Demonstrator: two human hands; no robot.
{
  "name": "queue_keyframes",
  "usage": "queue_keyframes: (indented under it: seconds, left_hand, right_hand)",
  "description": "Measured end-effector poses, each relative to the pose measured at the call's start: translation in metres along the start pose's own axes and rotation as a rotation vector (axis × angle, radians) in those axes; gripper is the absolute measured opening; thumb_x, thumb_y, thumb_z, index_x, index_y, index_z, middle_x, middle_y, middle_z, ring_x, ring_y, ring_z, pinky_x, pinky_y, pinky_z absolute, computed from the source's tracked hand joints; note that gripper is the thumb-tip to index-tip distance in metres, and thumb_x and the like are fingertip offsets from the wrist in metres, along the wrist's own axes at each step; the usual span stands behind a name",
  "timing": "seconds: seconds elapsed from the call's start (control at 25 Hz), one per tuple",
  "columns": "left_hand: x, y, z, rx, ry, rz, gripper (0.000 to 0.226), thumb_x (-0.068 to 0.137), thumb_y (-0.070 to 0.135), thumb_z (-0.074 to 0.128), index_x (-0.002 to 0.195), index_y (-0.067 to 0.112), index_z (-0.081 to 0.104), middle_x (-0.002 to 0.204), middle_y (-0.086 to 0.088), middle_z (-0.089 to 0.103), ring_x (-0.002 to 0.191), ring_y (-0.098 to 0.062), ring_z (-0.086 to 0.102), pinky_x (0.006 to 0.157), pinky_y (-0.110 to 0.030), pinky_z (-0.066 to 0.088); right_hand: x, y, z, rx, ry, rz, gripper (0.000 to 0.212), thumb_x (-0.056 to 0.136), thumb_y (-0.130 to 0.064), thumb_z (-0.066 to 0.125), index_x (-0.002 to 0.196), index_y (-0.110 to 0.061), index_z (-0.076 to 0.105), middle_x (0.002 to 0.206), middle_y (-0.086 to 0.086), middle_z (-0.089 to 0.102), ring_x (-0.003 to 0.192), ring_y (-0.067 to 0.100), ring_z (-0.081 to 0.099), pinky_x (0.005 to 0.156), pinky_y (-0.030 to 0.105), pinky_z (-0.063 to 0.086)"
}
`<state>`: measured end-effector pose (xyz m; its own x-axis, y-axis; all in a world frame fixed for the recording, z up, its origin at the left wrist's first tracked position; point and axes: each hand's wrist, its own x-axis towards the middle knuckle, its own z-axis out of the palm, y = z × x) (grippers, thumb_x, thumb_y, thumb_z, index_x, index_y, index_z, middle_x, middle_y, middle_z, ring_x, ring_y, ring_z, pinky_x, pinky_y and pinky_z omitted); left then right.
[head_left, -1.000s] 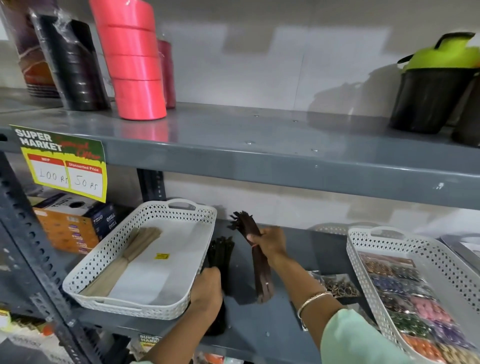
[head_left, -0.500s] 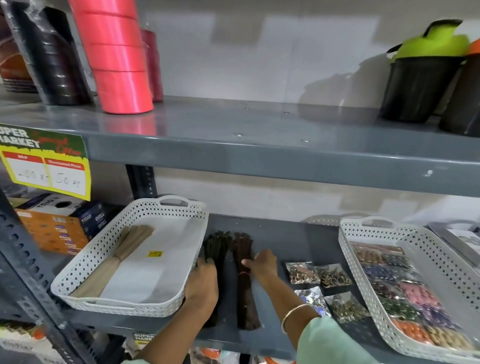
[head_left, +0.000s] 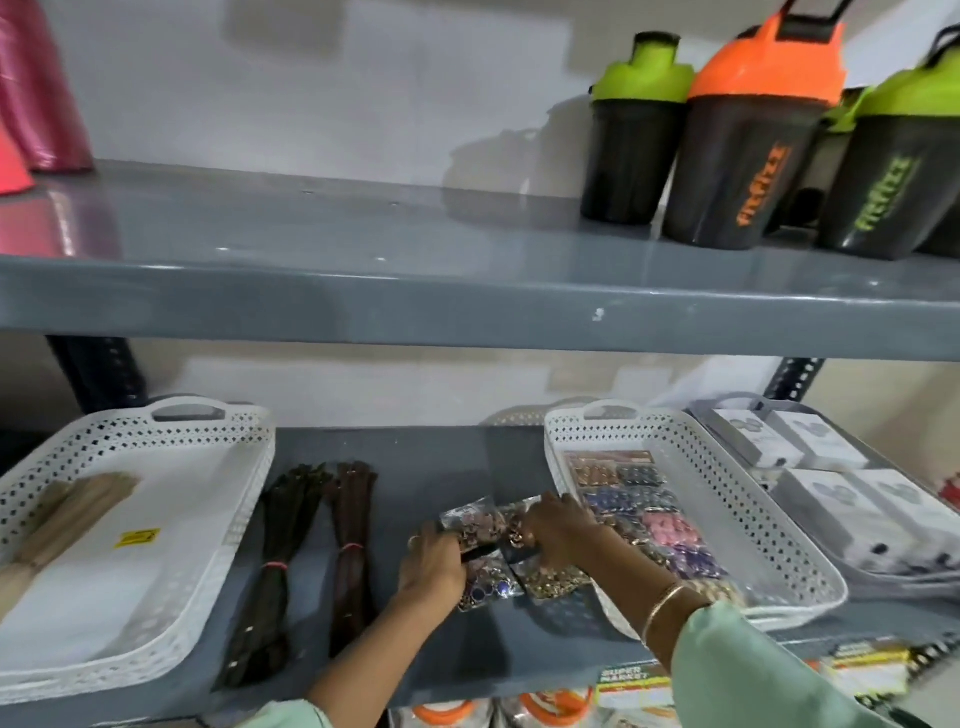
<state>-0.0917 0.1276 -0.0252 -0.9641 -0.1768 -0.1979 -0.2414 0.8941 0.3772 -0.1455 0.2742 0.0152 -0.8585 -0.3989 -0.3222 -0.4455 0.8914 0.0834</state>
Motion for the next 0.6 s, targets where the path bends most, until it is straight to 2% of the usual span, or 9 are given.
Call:
queue_keyframes:
  seconds: [0.08, 0.16, 0.24, 0.28, 0.32, 0.4, 0.48, 0.6]
  left_hand:
    - [0.003, 0.0, 0.001, -0.059, 0.01, -0.014, 0.027, 0.088, 0.011, 0.053, 0.112, 0.001, 0.061, 0.124, -0.017, 0.059, 0.114, -0.033, 0.057, 0.098, -0.041, 0.047]
    - [0.005, 0.0, -0.001, -0.163, 0.003, 0.014, 0.024, 0.084, 0.008, 0.058, 0.106, 0.002, 0.066, 0.115, -0.015, 0.068, 0.108, -0.03, 0.062, 0.09, -0.037, 0.05]
    - [0.002, 0.003, -0.003, -0.227, -0.014, 0.036, 0.022, 0.081, 0.007, 0.065, 0.103, 0.007, 0.068, 0.111, -0.012, 0.071, 0.108, -0.025, 0.064, 0.082, -0.031, 0.05]
    - [0.0, 0.004, -0.004, -0.223, -0.03, 0.037, 0.012, 0.081, 0.005, 0.066, 0.091, 0.01, 0.069, 0.101, -0.011, 0.072, 0.104, -0.023, 0.064, 0.073, -0.029, 0.048]
    - [0.0, 0.004, -0.002, -0.213, -0.043, 0.035, 0.014, 0.081, 0.002, 0.065, 0.073, 0.013, 0.063, 0.085, -0.007, 0.07, 0.097, -0.02, 0.063, 0.062, -0.027, 0.043]
    - [0.003, 0.004, -0.004, -0.277, -0.077, 0.005, 0.039, 0.079, -0.001, 0.067, 0.054, 0.021, 0.046, 0.062, 0.004, 0.053, 0.082, -0.016, 0.054, 0.048, -0.02, 0.032]
    - [0.009, 0.01, -0.017, -0.336, -0.081, 0.011, 0.043, 0.076, -0.002, 0.071, 0.053, 0.022, 0.044, 0.061, 0.001, 0.048, 0.069, -0.015, 0.051, 0.046, -0.015, 0.031]
    - [0.014, 0.042, -0.051, -0.545, -0.06, 0.047, 0.034, 0.075, -0.005, 0.073, 0.058, 0.014, 0.051, 0.06, -0.005, 0.051, 0.053, -0.012, 0.045, 0.042, -0.017, 0.04]
  right_hand:
    - [0.0, 0.002, 0.002, -0.073, -0.006, -0.036, 0.036, 0.086, -0.013, 0.059, 0.122, -0.006, 0.056, 0.137, 0.012, 0.053, 0.133, 0.029, 0.038, 0.113, 0.042, 0.026]
    - [0.001, 0.004, 0.001, -0.046, -0.052, -0.08, 0.036, 0.084, -0.014, 0.063, 0.118, -0.004, 0.058, 0.131, 0.011, 0.058, 0.127, 0.028, 0.046, 0.113, 0.044, 0.026]
    - [0.001, 0.007, -0.002, 0.066, -0.08, -0.111, 0.032, 0.085, -0.011, 0.06, 0.116, -0.001, 0.059, 0.127, 0.014, 0.061, 0.121, 0.03, 0.053, 0.108, 0.043, 0.036]
    - [0.002, 0.009, -0.004, 0.112, -0.082, -0.136, 0.031, 0.086, -0.009, 0.059, 0.115, 0.001, 0.06, 0.125, 0.017, 0.061, 0.118, 0.032, 0.055, 0.102, 0.041, 0.041]
    - [0.002, 0.011, -0.007, 0.148, -0.089, -0.164, 0.03, 0.085, -0.005, 0.059, 0.114, 0.003, 0.06, 0.122, 0.019, 0.062, 0.114, 0.033, 0.056, 0.096, 0.039, 0.045]
    - [-0.004, 0.015, -0.018, 0.234, -0.071, -0.209, 0.028, 0.082, 0.001, 0.061, 0.109, 0.008, 0.061, 0.11, 0.021, 0.066, 0.1, 0.03, 0.06, 0.079, 0.03, 0.049]
    - [-0.012, 0.029, -0.038, 0.381, 0.004, -0.191, 0.027, 0.081, 0.003, 0.062, 0.108, 0.01, 0.062, 0.106, 0.023, 0.067, 0.09, 0.023, 0.058, 0.066, 0.018, 0.044]
    - [-0.027, 0.076, -0.072, 0.488, 0.151, -0.135, 0.028, 0.08, 0.0, 0.066, 0.107, 0.006, 0.064, 0.11, 0.021, 0.069, 0.086, 0.015, 0.057, 0.066, 0.012, 0.042]
